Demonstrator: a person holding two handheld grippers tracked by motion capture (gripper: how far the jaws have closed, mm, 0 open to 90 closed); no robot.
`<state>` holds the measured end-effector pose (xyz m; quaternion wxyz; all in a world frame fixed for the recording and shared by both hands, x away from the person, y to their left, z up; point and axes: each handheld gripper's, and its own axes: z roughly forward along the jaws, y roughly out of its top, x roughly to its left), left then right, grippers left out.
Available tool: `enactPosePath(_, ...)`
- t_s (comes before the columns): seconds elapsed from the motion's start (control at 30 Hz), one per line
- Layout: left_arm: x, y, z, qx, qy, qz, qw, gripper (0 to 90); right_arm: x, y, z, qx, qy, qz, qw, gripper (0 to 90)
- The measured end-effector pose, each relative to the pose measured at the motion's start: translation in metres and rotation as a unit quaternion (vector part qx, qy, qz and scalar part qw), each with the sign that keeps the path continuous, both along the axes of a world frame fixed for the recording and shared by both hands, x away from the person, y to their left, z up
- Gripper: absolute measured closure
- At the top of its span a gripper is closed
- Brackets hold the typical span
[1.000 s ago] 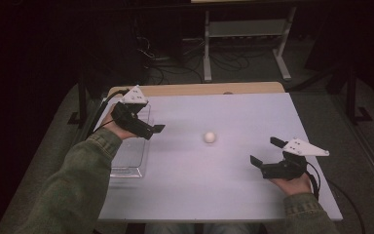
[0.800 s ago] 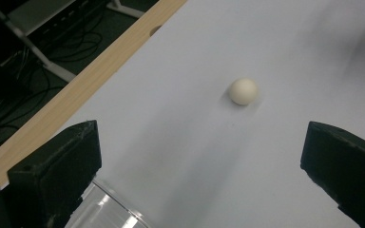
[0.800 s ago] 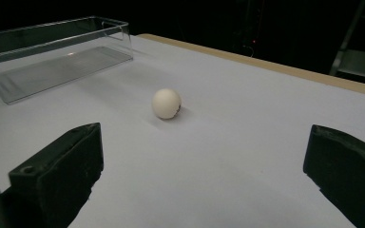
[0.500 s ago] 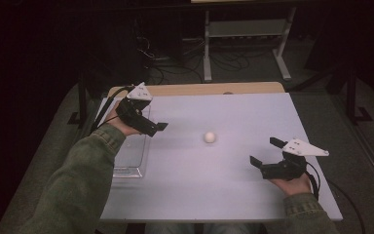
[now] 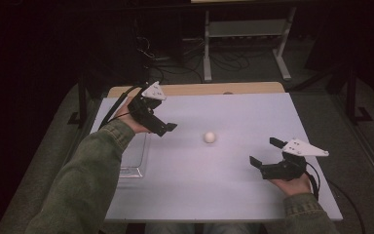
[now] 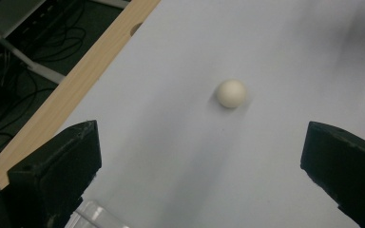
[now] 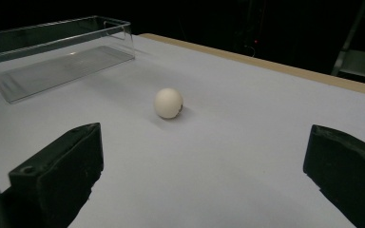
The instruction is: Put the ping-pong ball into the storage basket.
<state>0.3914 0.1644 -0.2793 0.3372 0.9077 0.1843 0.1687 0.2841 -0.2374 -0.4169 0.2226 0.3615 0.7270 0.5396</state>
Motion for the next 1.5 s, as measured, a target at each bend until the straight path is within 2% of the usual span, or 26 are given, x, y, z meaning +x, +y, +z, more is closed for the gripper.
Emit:
enactPosePath(0.57,0.004,-0.035,-0.008,0.034,0.008,-0.041,0.9985,0.0,-0.001,-0.001,0.001,0.003,-0.001,0.0,1.0,0.0)
enactPosePath(0.87,0.007,-0.049,-0.01,0.043,0.009,-0.052,0.9976,0.0,-0.002,-0.001,0.001,0.005,-0.003,0.0,1.0,0.0)
enactPosePath(1.33,0.011,-0.07,-0.022,0.057,0.02,-0.075,0.9954,0.0,-0.002,-0.002,0.001,0.009,-0.004,-0.002,1.0,0.0)
enactPosePath(1.5,0.014,-0.074,-0.025,0.057,0.022,-0.076,0.9952,0.0,-0.002,-0.003,0.001,0.01,-0.004,-0.002,0.9999,0.0)
